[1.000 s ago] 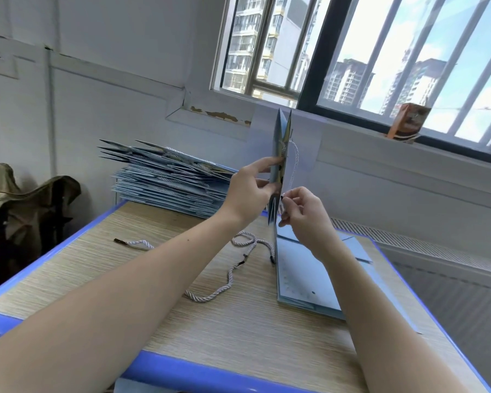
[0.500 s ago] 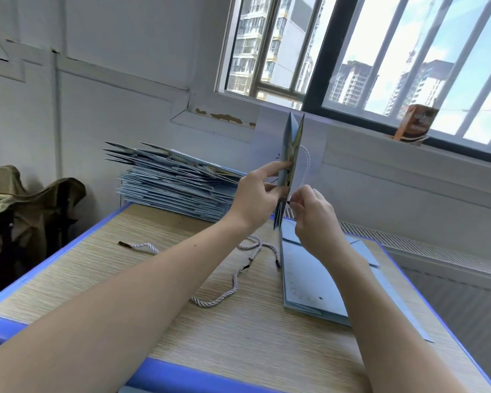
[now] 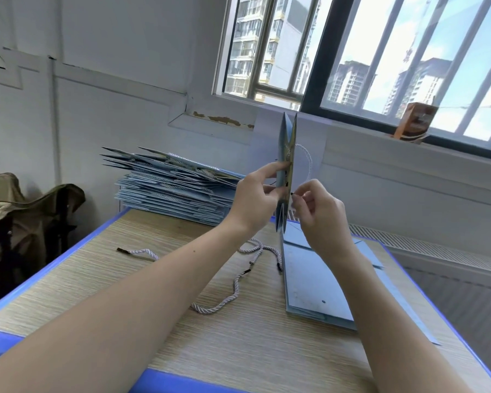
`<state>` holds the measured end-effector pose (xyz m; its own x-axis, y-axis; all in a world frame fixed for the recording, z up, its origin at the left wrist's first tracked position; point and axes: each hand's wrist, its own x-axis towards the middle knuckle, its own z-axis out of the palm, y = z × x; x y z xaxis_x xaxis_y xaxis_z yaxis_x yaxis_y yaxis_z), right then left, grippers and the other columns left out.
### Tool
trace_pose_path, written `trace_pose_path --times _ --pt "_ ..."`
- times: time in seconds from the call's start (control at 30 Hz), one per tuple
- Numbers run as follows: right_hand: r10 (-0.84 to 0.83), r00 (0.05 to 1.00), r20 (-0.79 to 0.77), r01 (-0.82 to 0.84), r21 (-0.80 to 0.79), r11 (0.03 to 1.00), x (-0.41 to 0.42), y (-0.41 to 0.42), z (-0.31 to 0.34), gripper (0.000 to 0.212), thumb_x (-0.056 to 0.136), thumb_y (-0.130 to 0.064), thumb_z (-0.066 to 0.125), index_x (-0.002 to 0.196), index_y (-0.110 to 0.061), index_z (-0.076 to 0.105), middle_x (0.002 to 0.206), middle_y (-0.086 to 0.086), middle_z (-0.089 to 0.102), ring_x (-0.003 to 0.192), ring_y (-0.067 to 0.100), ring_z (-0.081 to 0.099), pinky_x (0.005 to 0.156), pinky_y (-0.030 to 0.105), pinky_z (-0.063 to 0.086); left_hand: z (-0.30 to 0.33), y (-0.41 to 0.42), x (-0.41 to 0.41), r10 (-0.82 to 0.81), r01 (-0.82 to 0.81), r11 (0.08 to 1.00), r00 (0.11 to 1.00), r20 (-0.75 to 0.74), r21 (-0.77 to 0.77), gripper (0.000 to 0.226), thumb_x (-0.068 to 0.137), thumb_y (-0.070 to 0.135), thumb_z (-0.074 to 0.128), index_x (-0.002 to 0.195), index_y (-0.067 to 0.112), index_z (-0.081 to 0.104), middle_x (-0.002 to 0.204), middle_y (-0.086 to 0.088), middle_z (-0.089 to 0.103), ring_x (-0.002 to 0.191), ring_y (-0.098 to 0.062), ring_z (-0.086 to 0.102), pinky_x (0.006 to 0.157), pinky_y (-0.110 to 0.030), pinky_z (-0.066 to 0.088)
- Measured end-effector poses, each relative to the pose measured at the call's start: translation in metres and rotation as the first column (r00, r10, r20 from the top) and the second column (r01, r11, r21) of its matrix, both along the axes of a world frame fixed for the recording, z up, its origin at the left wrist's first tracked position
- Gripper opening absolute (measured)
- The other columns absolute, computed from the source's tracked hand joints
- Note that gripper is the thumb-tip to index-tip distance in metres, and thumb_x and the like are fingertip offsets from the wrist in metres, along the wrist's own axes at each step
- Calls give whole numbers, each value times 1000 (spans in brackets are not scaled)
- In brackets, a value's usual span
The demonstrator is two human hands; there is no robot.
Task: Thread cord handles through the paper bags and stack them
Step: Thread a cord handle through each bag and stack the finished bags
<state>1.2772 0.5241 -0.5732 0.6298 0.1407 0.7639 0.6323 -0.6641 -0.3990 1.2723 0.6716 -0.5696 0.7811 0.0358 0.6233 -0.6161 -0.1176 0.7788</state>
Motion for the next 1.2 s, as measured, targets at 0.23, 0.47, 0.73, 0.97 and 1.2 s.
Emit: trace_pose_path --times 0.23,0.47,0.73,0.97,1.2 --pt "95 989 -117 -91 40 995 -3 -3 2 11 93 -4 65 87 -12 68 70 -1 69 64 8 65 65 15 51 -1 3 3 34 -35 999 999 -21 -41 41 95 3 62 131 22 62 113 -1 71 80 -26 73 78 -40 62" --pt "141 973 -185 -142 9 990 -7 -1 1 23 91 1 64 82 -21 67 71 -1 69 58 6 62 65 12 48 1 6 -2 28 -29 998 999 -27 -59 40 97 -1 56 132 18 61 110 -11 71 48 0 58 54 -11 47" --pt "109 978 -176 -110 6 994 -4 4 -5 25 91 -1 64 80 -24 66 70 -3 69 58 9 63 62 12 48 0 11 6 8 -20 987 997 -76 -159 42 97 -5 54 130 19 65 110 11 71 88 -6 72 86 -30 59" --pt "51 990 -130 -33 131 991 0 6 -12 22 94 -5 64 81 -23 63 73 -2 69 67 15 66 66 22 52 -3 6 5 14 -24 994 996 -92 -111 43 97 -4 54 125 26 68 106 11 75 93 -40 69 85 -46 59" --pt "97 975 -199 -62 176 982 -2 6 -13 18 95 -4 61 83 -17 63 71 -3 69 61 14 65 64 23 51 -6 2 3 -16 12 999 996 -93 -47 40 99 2 54 129 24 66 103 -4 76 84 -46 68 79 -55 59"
